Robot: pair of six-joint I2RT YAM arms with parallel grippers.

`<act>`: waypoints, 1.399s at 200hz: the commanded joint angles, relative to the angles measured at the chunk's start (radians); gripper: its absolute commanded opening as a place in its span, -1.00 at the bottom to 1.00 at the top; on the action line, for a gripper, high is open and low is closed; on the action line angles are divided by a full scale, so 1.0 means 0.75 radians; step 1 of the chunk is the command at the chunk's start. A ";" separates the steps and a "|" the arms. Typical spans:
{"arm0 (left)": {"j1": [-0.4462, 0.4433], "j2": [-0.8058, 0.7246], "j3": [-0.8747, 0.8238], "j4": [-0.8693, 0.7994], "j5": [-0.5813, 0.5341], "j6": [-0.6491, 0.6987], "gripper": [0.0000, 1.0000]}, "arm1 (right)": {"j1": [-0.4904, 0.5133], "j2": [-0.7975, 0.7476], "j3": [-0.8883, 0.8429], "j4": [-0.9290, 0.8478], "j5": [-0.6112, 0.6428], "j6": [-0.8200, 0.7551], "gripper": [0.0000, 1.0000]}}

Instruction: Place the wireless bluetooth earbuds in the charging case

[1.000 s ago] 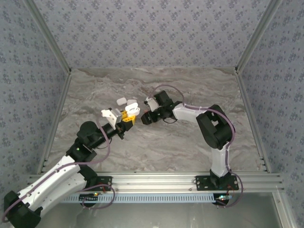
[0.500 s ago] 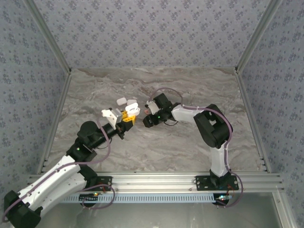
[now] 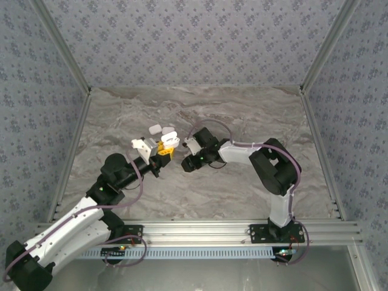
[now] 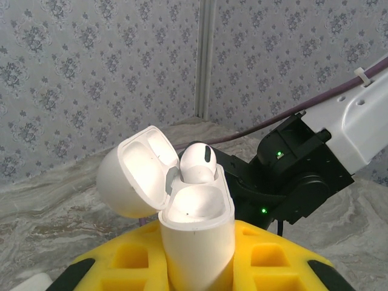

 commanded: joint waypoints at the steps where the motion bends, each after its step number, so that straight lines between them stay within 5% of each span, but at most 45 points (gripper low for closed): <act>1: -0.008 -0.001 0.035 0.028 -0.015 0.021 -0.97 | 0.027 -0.021 -0.023 -0.055 -0.029 0.026 0.01; 56: -0.010 -0.014 0.028 0.031 -0.018 0.017 -0.96 | -0.038 -0.180 0.045 -0.198 0.059 -0.038 0.05; 142: -0.010 -0.071 0.008 0.005 -0.025 0.006 -0.96 | -0.036 0.171 0.538 -0.607 0.159 -0.295 0.07; 280: -0.010 -0.059 0.003 0.010 -0.027 -0.004 -0.96 | -0.002 0.385 0.722 -0.642 0.184 -0.416 0.02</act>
